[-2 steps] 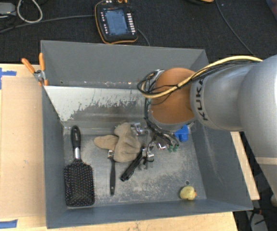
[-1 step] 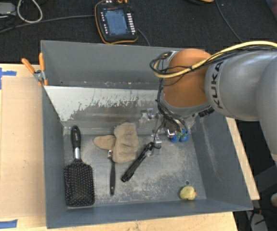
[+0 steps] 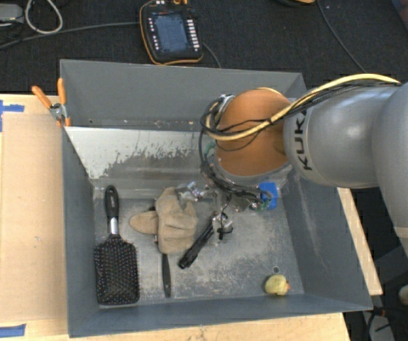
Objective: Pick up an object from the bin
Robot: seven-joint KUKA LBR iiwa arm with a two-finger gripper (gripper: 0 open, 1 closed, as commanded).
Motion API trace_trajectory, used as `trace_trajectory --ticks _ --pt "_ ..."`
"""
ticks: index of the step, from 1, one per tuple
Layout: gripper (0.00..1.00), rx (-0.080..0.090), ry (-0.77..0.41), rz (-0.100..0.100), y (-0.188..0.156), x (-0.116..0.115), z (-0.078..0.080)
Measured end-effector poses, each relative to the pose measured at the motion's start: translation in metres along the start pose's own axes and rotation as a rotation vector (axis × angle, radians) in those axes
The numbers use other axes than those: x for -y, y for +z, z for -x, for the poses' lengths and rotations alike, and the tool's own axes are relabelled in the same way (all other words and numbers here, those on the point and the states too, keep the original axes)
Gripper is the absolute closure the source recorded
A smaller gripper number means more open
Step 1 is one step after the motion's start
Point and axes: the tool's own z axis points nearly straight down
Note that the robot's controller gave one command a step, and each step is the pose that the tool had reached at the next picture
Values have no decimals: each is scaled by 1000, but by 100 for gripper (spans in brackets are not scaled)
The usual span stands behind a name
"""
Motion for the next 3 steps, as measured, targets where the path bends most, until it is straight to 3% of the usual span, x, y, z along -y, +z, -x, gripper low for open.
trace_trajectory --ticks 1,2,3 --pt "0 5 327 -2 30 16 8" --pt "100 9 -155 -4 28 -19 -7" --pt "100 10 -154 -4 28 -19 -7"
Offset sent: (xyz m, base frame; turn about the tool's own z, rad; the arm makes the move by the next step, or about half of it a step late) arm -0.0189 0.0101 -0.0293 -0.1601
